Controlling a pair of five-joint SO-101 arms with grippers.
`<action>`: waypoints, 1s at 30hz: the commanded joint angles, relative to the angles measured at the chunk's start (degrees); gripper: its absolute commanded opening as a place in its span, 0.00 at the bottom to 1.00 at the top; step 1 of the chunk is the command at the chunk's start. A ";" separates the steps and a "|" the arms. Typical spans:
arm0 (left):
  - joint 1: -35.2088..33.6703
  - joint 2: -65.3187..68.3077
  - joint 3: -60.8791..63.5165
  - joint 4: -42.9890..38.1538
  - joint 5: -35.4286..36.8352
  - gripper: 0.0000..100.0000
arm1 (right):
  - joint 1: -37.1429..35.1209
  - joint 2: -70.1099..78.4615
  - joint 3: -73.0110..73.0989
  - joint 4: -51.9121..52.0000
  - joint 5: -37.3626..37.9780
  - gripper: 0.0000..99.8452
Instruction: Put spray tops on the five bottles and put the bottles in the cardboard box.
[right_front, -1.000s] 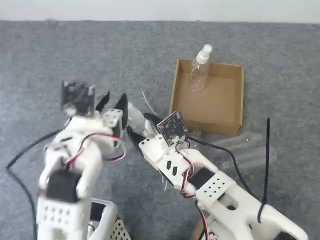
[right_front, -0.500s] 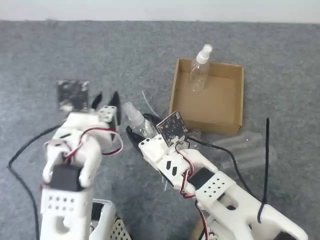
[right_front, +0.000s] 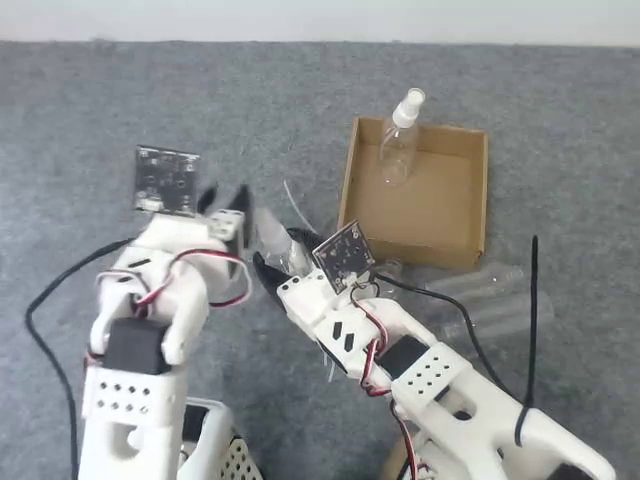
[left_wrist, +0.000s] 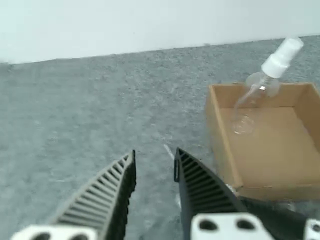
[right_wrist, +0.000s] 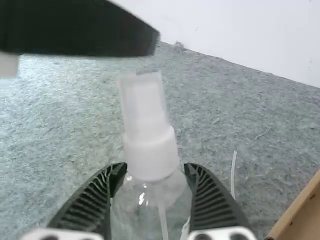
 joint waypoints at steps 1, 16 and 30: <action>-6.86 -7.38 -3.30 1.76 -0.26 0.12 | 2.51 -2.68 -1.93 -1.19 -0.53 0.01; 5.80 -20.92 6.90 11.25 -9.23 0.12 | 14.64 -1.98 -38.33 32.40 -0.53 0.01; 15.12 -20.75 15.87 3.08 -10.37 0.33 | 9.27 -2.68 -47.12 54.81 -0.62 0.01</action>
